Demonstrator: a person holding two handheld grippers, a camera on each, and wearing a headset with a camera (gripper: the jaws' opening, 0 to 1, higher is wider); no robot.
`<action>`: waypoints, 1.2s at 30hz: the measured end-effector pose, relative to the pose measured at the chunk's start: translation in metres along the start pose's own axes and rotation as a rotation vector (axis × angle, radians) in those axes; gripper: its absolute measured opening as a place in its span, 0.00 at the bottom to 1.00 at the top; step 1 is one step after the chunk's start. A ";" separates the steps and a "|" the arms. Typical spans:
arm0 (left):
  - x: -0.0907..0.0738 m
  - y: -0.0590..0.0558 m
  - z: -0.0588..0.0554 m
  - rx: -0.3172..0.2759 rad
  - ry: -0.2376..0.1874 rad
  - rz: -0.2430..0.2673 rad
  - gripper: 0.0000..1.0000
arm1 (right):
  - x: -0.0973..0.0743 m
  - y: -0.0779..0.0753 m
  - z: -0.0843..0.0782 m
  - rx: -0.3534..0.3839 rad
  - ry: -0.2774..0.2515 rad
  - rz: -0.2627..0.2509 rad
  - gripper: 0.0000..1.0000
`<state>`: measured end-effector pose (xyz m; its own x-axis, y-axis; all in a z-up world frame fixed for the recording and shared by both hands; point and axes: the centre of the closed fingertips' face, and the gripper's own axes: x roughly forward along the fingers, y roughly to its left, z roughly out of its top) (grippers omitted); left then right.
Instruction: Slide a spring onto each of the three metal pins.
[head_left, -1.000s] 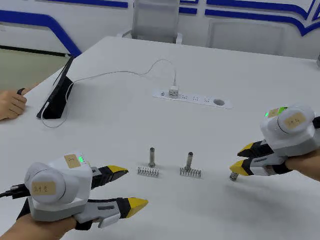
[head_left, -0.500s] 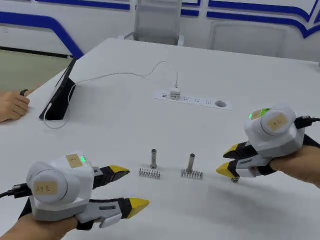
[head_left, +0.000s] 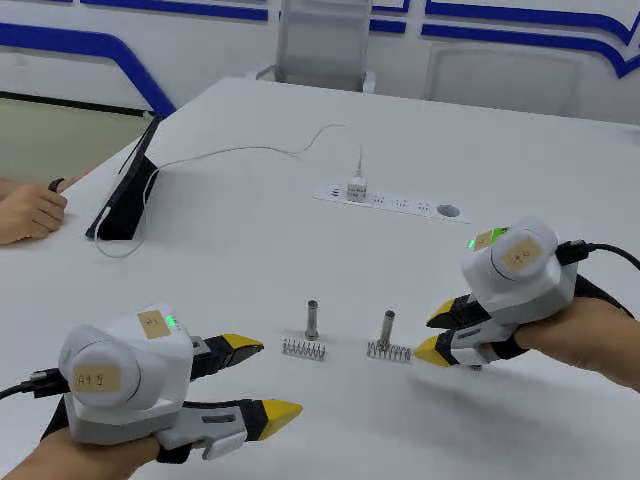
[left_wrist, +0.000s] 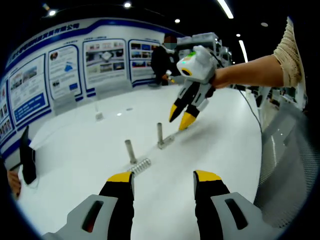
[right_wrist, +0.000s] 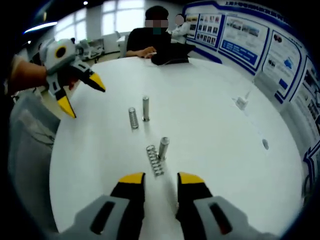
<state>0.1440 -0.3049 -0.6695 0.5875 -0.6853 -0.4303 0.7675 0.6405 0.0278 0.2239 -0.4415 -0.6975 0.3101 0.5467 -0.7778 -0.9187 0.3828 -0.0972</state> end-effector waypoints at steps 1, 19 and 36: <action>0.000 0.000 0.000 0.000 0.000 0.000 0.48 | 0.002 0.001 0.001 -0.002 0.002 0.006 0.27; -0.002 -0.001 -0.002 -0.005 0.006 0.005 0.47 | 0.029 0.012 -0.001 -0.040 0.057 0.060 0.22; -0.003 -0.002 -0.005 -0.010 0.008 0.002 0.45 | 0.038 0.020 -0.011 -0.079 0.124 0.089 0.16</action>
<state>0.1400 -0.3028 -0.6726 0.5872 -0.6808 -0.4378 0.7633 0.6458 0.0194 0.2145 -0.4216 -0.7362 0.1983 0.4780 -0.8557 -0.9591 0.2745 -0.0689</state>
